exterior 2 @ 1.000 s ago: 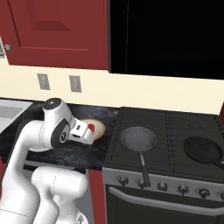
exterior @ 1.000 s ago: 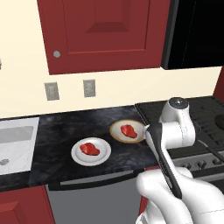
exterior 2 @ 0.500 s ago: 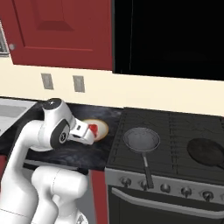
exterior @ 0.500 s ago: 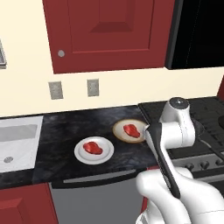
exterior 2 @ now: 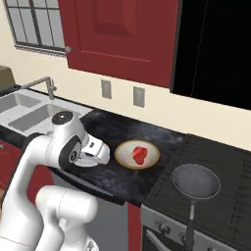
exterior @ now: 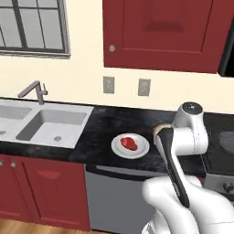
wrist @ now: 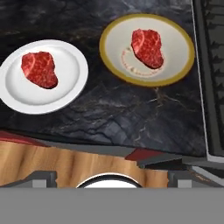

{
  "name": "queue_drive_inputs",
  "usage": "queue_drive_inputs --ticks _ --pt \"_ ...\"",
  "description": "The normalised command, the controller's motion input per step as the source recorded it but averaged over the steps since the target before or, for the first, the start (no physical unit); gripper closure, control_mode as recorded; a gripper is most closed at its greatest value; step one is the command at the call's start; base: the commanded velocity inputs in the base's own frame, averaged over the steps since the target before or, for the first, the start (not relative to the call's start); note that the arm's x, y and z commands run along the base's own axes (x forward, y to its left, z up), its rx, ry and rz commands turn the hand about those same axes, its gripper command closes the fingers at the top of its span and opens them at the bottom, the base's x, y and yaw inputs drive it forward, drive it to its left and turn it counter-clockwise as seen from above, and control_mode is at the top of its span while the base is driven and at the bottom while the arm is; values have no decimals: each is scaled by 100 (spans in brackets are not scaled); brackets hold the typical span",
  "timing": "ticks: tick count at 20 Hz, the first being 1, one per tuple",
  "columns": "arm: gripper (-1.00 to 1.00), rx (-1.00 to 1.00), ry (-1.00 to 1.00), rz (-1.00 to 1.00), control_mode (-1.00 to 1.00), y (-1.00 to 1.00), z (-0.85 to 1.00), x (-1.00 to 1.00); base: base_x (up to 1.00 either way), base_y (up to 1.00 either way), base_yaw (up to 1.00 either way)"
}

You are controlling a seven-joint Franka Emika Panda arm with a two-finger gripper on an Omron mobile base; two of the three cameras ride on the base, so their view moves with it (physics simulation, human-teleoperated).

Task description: Place one of the steaks on the plate and the other in the bowl. Then place the bowl in the fridge.

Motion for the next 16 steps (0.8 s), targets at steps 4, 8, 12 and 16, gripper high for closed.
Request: queue_drive_inputs --ticks 4,8,12,16 --pt "-100 0 0 0 100 0 0 0 0 44 66" --pt "-100 0 0 0 100 0 0 0 0 54 61" --pt "-100 0 0 0 100 0 0 0 0 46 61" --pt "-100 0 0 0 100 0 0 0 0 45 64"
